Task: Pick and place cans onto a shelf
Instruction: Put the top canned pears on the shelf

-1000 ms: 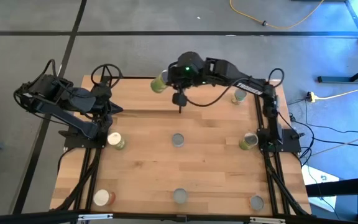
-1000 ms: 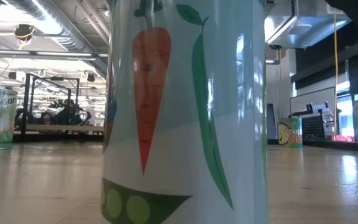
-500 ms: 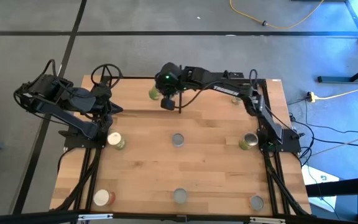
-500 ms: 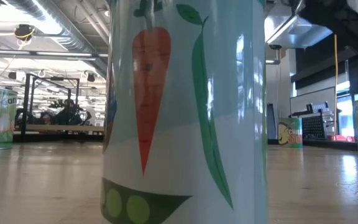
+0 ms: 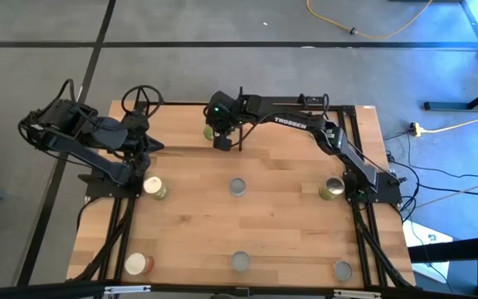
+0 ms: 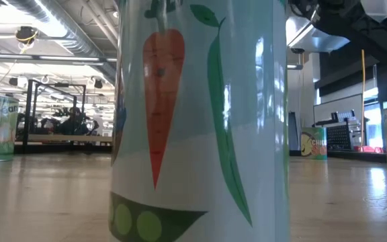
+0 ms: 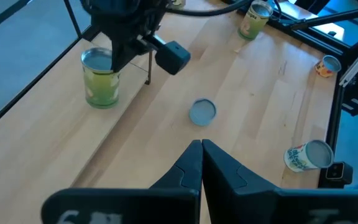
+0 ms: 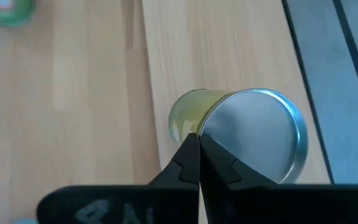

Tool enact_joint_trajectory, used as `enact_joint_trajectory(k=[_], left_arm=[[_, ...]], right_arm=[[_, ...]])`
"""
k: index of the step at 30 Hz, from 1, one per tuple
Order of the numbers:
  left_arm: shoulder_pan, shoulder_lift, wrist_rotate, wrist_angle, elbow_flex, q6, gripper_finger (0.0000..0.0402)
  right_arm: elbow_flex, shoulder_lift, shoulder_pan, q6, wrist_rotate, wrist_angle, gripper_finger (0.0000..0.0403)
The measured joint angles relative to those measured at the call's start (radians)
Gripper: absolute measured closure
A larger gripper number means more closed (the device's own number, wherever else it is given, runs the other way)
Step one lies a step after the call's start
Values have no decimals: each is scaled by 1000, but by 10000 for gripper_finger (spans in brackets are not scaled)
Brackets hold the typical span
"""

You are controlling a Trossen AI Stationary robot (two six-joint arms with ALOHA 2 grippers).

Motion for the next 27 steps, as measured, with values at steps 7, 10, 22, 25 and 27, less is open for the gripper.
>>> enact_joint_trajectory(k=[7,10,22,25,27], left_arm=[[0,0,0,0,0,0,401],[0,0,0,0,0,0,401],[0,0,0,0,0,0,401],[0,0,0,0,0,0,401],[0,0,0,0,0,0,401]], right_arm=[[0,21,-8,6,-22,-29,403],[0,21,-8,5,-24,-31,403],[0,19,-8,5,-23,-38,374],[0,11,-8,3,-23,-36,371],[0,3,-8,2,-22,-31,368]])
